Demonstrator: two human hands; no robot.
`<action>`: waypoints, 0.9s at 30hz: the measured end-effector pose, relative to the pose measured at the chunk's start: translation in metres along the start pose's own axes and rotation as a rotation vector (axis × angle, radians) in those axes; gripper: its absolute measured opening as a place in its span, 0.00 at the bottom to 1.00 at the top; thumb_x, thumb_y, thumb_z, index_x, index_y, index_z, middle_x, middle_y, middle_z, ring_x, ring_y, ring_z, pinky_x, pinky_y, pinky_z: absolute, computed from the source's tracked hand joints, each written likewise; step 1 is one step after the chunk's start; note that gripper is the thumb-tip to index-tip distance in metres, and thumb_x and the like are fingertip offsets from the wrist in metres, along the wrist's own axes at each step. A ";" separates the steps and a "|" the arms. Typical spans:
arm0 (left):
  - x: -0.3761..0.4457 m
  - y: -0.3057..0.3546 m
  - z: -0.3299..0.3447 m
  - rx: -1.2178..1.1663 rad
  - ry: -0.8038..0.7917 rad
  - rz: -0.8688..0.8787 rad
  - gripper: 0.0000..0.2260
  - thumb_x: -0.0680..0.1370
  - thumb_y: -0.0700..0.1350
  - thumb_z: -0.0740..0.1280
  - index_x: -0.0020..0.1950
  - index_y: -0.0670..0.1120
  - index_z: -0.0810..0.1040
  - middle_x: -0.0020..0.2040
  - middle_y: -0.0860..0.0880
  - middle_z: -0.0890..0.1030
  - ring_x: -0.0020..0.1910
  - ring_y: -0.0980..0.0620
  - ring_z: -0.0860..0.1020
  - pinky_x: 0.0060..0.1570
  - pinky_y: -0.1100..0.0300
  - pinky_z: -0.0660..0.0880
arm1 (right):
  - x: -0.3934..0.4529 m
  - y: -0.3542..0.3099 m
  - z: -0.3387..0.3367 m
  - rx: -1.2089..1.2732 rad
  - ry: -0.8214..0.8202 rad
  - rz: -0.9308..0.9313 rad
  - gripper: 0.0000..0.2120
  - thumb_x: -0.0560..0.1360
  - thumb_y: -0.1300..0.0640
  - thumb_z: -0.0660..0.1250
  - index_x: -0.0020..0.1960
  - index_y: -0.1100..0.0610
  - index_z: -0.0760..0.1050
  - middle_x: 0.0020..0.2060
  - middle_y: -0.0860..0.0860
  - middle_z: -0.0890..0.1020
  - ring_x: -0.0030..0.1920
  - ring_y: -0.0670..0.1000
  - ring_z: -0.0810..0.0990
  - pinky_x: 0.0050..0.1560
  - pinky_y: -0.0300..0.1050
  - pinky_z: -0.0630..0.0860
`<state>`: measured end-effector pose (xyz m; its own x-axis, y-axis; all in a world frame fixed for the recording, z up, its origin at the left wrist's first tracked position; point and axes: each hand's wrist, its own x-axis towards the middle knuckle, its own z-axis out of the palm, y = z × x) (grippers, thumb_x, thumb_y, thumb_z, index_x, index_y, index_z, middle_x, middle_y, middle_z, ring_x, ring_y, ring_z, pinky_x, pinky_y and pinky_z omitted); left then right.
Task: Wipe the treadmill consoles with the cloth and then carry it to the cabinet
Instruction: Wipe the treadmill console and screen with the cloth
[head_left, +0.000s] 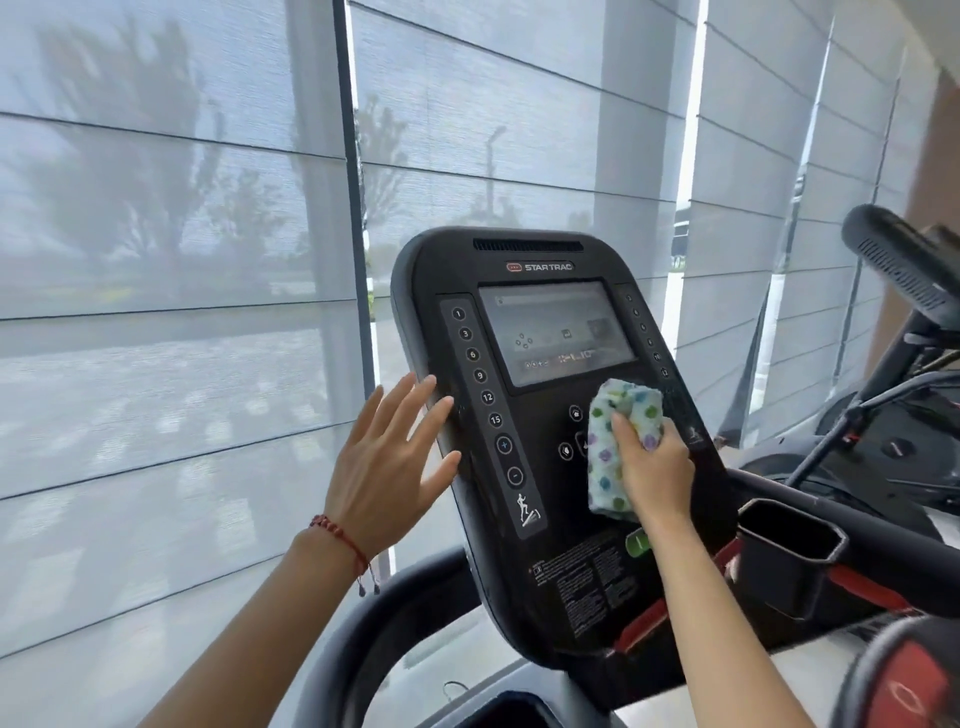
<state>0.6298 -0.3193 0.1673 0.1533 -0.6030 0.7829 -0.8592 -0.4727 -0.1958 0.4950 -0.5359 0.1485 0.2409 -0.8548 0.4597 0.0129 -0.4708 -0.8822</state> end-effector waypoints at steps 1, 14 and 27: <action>-0.007 0.001 -0.003 0.002 -0.007 -0.010 0.22 0.77 0.53 0.56 0.63 0.40 0.75 0.65 0.41 0.73 0.66 0.42 0.68 0.67 0.47 0.59 | -0.007 -0.002 0.002 0.018 -0.017 -0.004 0.15 0.74 0.49 0.65 0.52 0.60 0.74 0.41 0.51 0.77 0.43 0.52 0.76 0.46 0.42 0.69; -0.112 -0.007 -0.070 0.081 -0.108 -0.147 0.28 0.80 0.58 0.46 0.64 0.40 0.74 0.66 0.40 0.72 0.67 0.42 0.67 0.67 0.47 0.60 | -0.106 -0.048 0.017 0.069 -0.187 -0.109 0.14 0.74 0.48 0.66 0.49 0.60 0.74 0.36 0.47 0.76 0.41 0.50 0.76 0.43 0.41 0.69; -0.228 -0.048 -0.179 0.117 -0.136 -0.310 0.28 0.80 0.58 0.48 0.63 0.40 0.75 0.65 0.40 0.74 0.66 0.40 0.69 0.64 0.44 0.65 | -0.245 -0.131 0.046 0.178 -0.346 -0.147 0.15 0.74 0.47 0.66 0.50 0.59 0.72 0.38 0.48 0.75 0.40 0.49 0.74 0.33 0.32 0.68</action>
<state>0.5488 -0.0437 0.1037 0.4682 -0.4953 0.7318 -0.7011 -0.7123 -0.0336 0.4793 -0.2546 0.1472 0.5355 -0.6433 0.5472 0.2317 -0.5112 -0.8277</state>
